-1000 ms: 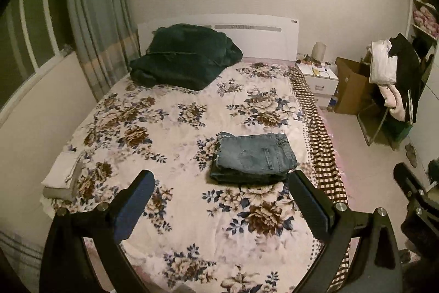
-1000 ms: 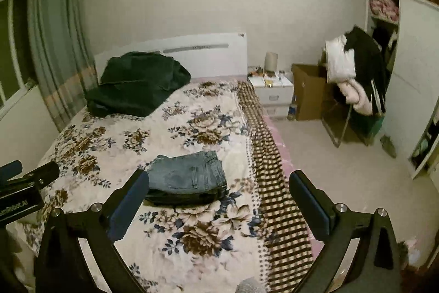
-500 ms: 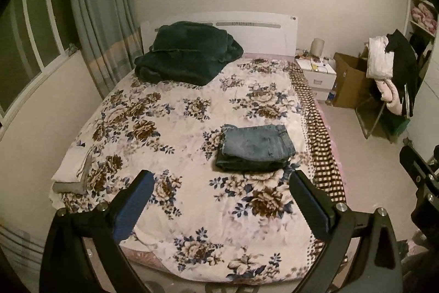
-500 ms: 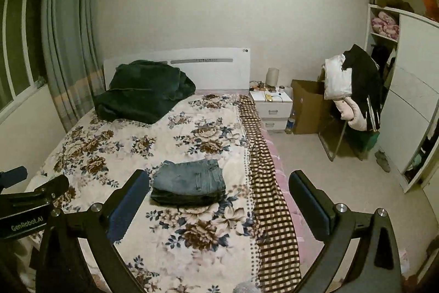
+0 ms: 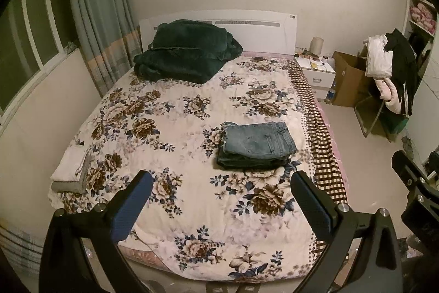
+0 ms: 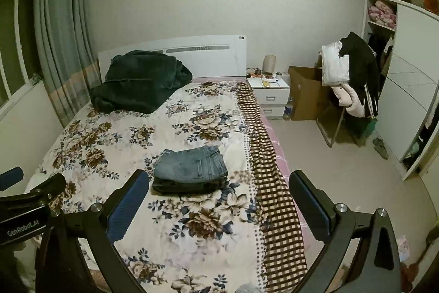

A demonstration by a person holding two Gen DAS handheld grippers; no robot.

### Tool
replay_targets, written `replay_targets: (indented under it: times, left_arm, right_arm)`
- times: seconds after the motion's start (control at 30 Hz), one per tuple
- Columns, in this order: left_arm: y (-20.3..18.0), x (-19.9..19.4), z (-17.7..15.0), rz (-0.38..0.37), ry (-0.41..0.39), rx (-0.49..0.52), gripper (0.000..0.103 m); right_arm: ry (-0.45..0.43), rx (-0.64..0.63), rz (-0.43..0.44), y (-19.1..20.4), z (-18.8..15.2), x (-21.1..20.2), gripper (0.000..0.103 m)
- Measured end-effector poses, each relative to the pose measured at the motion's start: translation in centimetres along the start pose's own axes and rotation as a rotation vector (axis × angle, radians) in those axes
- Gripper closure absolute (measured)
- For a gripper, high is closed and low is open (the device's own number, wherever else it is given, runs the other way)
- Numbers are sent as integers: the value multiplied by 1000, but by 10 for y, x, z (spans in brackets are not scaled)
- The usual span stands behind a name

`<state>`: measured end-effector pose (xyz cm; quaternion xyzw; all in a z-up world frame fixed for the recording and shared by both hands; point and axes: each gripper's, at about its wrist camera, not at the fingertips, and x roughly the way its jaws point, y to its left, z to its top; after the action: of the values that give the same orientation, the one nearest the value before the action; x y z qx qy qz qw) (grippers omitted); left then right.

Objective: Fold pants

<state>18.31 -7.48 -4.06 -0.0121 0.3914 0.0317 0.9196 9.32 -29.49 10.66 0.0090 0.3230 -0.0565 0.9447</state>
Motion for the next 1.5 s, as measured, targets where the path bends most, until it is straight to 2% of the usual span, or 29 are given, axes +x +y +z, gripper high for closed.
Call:
replay_targets:
  times: [0.9, 1.5]
  left_arm:
    - [6, -5, 2, 1, -6, -11, 0]
    - [6, -6, 1, 3, -7, -14, 0]
  right_arm:
    - [16, -6, 15, 11, -10, -2, 0]
    - [41, -19, 29, 13, -5, 4, 0]
